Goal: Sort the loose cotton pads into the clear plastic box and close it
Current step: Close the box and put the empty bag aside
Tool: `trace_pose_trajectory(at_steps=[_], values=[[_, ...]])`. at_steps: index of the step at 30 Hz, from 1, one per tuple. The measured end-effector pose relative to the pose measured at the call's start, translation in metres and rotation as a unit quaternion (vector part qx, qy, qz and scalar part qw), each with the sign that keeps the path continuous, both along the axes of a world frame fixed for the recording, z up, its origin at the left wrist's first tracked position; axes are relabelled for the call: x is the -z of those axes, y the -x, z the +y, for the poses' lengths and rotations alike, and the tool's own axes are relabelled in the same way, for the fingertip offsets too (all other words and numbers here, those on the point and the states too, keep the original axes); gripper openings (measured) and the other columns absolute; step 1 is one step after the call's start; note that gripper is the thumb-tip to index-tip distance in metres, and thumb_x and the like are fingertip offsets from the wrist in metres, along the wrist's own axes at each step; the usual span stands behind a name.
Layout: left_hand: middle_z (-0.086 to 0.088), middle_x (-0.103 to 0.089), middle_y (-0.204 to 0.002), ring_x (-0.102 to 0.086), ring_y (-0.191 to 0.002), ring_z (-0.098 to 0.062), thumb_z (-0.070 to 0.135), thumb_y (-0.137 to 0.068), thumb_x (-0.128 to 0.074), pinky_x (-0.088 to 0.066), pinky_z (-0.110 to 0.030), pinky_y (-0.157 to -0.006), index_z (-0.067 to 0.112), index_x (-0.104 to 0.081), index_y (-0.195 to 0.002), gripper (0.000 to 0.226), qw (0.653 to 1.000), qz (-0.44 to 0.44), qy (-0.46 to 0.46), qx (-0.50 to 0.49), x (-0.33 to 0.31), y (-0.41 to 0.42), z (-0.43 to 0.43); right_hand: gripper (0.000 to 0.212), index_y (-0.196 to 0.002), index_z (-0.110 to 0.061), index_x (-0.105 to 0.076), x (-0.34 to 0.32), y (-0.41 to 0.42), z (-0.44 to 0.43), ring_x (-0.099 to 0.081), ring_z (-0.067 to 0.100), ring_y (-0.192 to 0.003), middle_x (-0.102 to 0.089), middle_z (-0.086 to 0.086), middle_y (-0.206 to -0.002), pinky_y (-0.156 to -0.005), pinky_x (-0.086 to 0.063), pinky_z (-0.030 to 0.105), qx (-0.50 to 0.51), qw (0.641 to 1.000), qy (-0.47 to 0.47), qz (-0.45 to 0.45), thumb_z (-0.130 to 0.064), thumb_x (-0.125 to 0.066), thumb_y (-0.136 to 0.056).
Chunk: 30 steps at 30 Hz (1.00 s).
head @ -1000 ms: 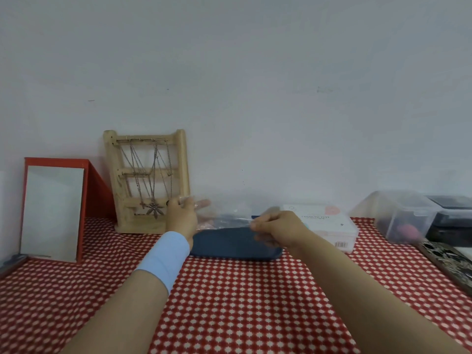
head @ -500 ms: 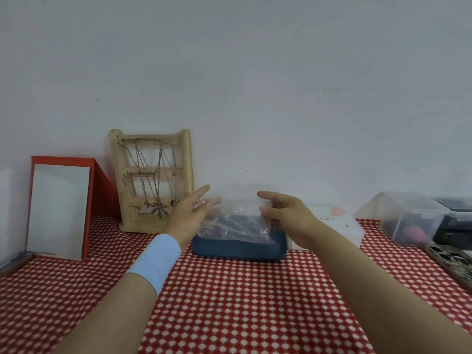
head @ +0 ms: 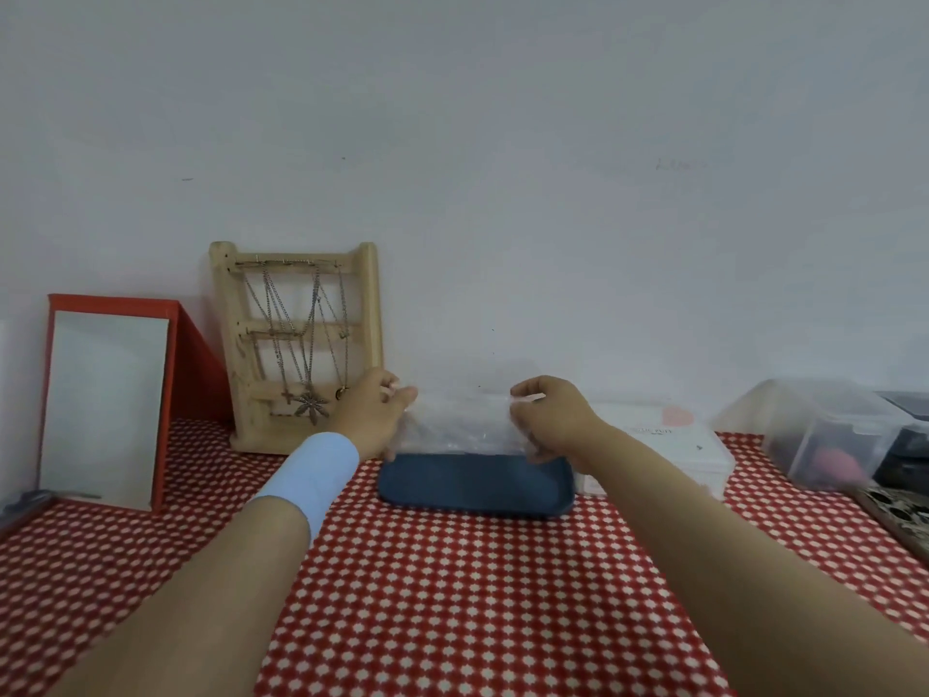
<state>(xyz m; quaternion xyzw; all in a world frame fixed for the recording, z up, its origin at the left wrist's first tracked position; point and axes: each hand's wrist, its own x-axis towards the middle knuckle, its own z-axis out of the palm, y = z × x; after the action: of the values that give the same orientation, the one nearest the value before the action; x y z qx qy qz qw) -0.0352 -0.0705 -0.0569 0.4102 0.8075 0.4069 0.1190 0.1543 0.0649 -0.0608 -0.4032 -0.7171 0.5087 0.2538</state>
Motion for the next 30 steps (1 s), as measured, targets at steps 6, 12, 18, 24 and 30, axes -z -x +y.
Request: trace_pose_trajectory(at_steps=[6, 12, 18, 24, 30], values=[[0.001, -0.047, -0.143, -0.048, -0.13, -0.021, 0.032, -0.104, -0.047, -0.037, -0.03, -0.104, 0.024, -0.054, -0.137, 0.034, 0.983, 0.178, 0.026, 0.036, 0.024, 0.009, 0.012, 0.033, -0.133, -0.015, -0.055, 0.033, 0.029, 0.01, -0.058, 0.023, -0.076, -0.062, 0.013, -0.104, -0.055, -0.06, 0.035, 0.022, 0.997, -0.013, -0.076, -0.012, -0.052, -0.1], [-0.003, -0.046, -0.153, -0.044, -0.137, -0.023, 0.037, -0.104, -0.048, -0.034, -0.034, -0.114, 0.022, -0.046, -0.149, 0.047, 0.937, 0.214, 0.228, 0.159, 0.046, 0.005, 0.023, 0.043, -0.143, -0.014, -0.052, 0.039, 0.042, 0.014, -0.055, 0.029, -0.118, -0.048, 0.013, -0.141, -0.101, -0.05, 0.041, 0.024, 0.938, -0.267, -0.221, -0.013, -0.048, -0.1], [-0.003, -0.045, -0.15, -0.042, -0.134, -0.026, 0.051, -0.097, -0.049, -0.037, -0.045, -0.11, 0.031, -0.041, -0.149, 0.057, 0.898, 0.295, 0.287, 0.152, 0.056, 0.007, 0.039, 0.043, -0.143, -0.02, -0.054, 0.037, 0.042, 0.007, -0.049, 0.028, -0.126, -0.047, 0.008, -0.141, -0.106, -0.043, 0.038, -0.167, 0.866, -0.32, -0.347, -0.029, -0.05, -0.1], [-0.002, -0.035, -0.159, -0.037, -0.14, -0.024, 0.032, -0.108, -0.027, -0.031, -0.041, -0.115, 0.025, -0.044, -0.148, 0.043, 0.893, 0.3, 0.296, 0.16, 0.059, 0.012, 0.047, 0.039, -0.137, -0.017, -0.05, 0.055, 0.035, 0.014, -0.048, 0.034, -0.124, -0.049, 0.013, -0.136, -0.107, -0.04, 0.048, -0.156, 0.795, -0.375, -0.45, -0.035, -0.042, -0.104], [0.001, -0.021, -0.163, -0.023, -0.146, -0.024, 0.047, -0.104, -0.038, -0.021, -0.038, -0.118, 0.029, -0.024, -0.157, 0.058, 0.882, 0.335, 0.303, 0.137, 0.065, 0.013, 0.052, 0.037, -0.13, -0.008, -0.057, 0.055, 0.035, 0.016, -0.038, 0.033, -0.124, -0.041, 0.016, -0.135, -0.106, -0.037, 0.045, -0.117, 0.752, -0.437, -0.479, -0.028, -0.045, -0.101]])
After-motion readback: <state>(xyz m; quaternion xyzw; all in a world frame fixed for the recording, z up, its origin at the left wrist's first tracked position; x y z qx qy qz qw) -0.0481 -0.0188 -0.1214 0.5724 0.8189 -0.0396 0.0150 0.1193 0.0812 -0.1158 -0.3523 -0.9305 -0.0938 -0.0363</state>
